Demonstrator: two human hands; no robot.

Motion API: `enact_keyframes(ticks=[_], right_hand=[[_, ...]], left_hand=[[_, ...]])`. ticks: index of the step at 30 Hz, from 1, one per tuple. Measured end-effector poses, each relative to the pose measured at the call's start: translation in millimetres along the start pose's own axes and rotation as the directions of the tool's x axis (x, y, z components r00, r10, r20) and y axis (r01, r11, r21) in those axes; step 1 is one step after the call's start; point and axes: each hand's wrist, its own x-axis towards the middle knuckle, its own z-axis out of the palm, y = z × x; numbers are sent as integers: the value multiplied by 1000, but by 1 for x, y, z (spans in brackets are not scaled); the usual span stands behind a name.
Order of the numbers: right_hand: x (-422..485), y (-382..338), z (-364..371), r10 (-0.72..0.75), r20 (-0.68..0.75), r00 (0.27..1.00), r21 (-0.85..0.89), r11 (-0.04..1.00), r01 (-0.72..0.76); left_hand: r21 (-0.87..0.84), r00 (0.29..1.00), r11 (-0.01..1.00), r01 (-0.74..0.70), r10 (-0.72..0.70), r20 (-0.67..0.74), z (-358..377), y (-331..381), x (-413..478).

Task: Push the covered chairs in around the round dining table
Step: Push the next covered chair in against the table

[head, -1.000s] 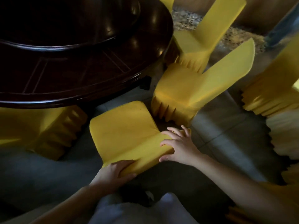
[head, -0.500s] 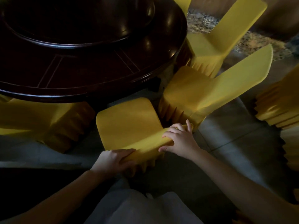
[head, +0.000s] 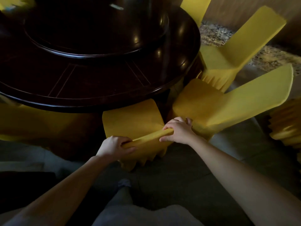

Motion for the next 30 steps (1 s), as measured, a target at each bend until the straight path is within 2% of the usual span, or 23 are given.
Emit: enact_keyframes(ticks=[19, 30], right_hand=[[116, -13, -43, 85, 80, 993, 0, 996, -86], [135, -10, -55, 108, 99, 989, -4, 994, -108]], left_hand=[[-76, 994, 992, 105, -103, 38, -43, -44, 105], [-83, 994, 993, 85, -79, 73, -45, -51, 126]])
